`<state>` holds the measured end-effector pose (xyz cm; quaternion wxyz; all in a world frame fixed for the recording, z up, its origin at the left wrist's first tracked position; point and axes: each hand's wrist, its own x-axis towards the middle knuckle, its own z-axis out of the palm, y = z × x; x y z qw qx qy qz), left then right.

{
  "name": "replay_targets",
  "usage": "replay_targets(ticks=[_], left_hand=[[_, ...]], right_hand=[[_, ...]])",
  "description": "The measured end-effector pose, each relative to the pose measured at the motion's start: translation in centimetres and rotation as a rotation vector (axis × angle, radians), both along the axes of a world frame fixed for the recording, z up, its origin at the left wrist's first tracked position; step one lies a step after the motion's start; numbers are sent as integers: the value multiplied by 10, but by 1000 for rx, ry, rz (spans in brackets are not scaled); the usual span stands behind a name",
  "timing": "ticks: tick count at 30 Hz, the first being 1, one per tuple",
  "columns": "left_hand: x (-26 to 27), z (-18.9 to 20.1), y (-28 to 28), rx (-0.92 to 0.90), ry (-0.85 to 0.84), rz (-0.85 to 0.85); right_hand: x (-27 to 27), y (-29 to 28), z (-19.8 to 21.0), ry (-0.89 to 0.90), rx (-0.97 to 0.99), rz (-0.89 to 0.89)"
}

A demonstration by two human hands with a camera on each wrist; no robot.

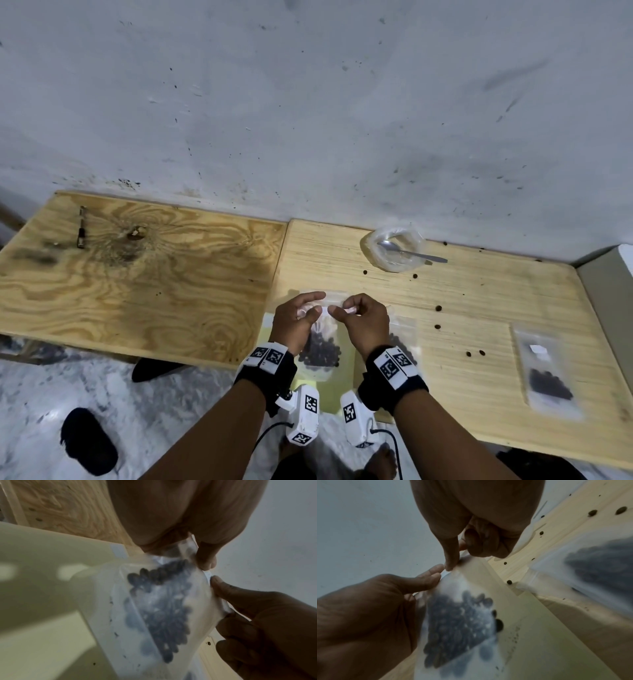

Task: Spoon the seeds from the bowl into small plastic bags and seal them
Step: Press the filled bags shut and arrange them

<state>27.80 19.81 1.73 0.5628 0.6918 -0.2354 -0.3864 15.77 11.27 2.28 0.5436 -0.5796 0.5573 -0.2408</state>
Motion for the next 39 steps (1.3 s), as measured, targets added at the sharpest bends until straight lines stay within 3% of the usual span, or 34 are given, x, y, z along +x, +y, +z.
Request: replay_targets(ticks=[8,15,18,28,34,39], left_hand=[[0,-5,0,8,-22,-63],[-6,-2,-9,18,21,-7],[-9,-1,-13,25,-27,-16],[-30,10,-29,38,54,-72],[-56,16,-56,41,305,-19],[-108,13,-95,84,355,-92]], right_hand=[[-7,-3,0,-24,-2,85],[-11,-10,3,-52,16,22],[-14,-11,5,-60,7,12],[-39,-24,11,-68,16,30],[-98,-39,9,-107,46,-31],[-172,-55,11,-36,216,95]])
